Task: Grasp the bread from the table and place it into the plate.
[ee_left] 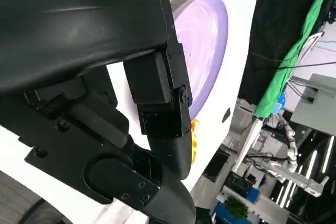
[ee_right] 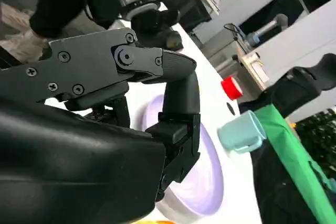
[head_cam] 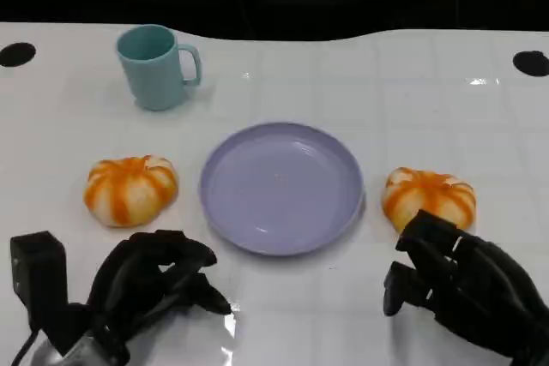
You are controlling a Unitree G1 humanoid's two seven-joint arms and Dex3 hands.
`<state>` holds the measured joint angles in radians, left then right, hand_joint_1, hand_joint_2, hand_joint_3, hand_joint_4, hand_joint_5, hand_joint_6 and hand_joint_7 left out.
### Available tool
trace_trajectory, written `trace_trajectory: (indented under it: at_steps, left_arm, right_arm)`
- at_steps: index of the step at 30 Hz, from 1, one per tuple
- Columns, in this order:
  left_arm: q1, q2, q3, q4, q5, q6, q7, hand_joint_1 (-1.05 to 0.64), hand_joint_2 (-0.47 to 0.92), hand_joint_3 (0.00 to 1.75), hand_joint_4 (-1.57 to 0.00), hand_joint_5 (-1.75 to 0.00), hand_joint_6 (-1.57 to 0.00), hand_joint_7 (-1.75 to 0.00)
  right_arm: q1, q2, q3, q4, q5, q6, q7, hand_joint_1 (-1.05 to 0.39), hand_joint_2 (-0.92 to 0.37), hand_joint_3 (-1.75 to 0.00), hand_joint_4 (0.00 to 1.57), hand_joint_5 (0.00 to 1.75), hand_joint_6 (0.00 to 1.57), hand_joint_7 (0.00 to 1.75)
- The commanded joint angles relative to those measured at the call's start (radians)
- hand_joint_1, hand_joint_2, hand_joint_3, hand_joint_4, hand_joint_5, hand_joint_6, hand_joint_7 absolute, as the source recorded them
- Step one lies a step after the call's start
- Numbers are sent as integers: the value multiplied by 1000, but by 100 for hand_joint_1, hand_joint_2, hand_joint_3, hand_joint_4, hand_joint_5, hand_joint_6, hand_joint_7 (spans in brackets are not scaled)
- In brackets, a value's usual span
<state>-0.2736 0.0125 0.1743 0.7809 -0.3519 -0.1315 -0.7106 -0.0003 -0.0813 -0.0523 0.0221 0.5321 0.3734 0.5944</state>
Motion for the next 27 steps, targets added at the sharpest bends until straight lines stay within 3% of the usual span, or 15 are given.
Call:
trace_trajectory:
  at_steps: [1,6,8,15,20,27]
  left_arm:
    - [-2,22,8,21,5,4,0,-105,74,0,-157,-47,-157,-21]
    - [-5,21,9,29,5,1,-1,-105,74,0,-157,-47,-157,-21]
    - [-7,20,8,35,7,-7,-2,-105,74,0,-157,-46,-157,-21]
    - [-12,18,10,48,4,-17,-9,-105,74,0,-156,-46,-157,-20]
    - [-14,14,11,50,6,-17,-1,-105,74,0,-157,-46,-157,-21]
    - [-13,14,11,48,6,-19,-5,-105,75,0,-157,-46,-157,-21]
  right_arm:
    - [-8,-6,-14,-42,-15,-45,-20,-54,-92,-50,51,175,35,154]
    - [8,6,-7,-59,-44,-117,-32,-47,-92,-46,35,175,25,143]
    - [12,7,3,-71,-76,-169,-39,-43,-92,-42,29,172,24,130]
    - [4,6,31,-48,-212,-411,-49,-44,-92,-29,19,159,18,114]
    - [-5,-23,49,-23,-361,-607,-91,-45,-92,-19,20,140,15,102]
    - [-23,-102,63,-51,-550,-732,-162,-49,-92,-11,20,124,14,92]
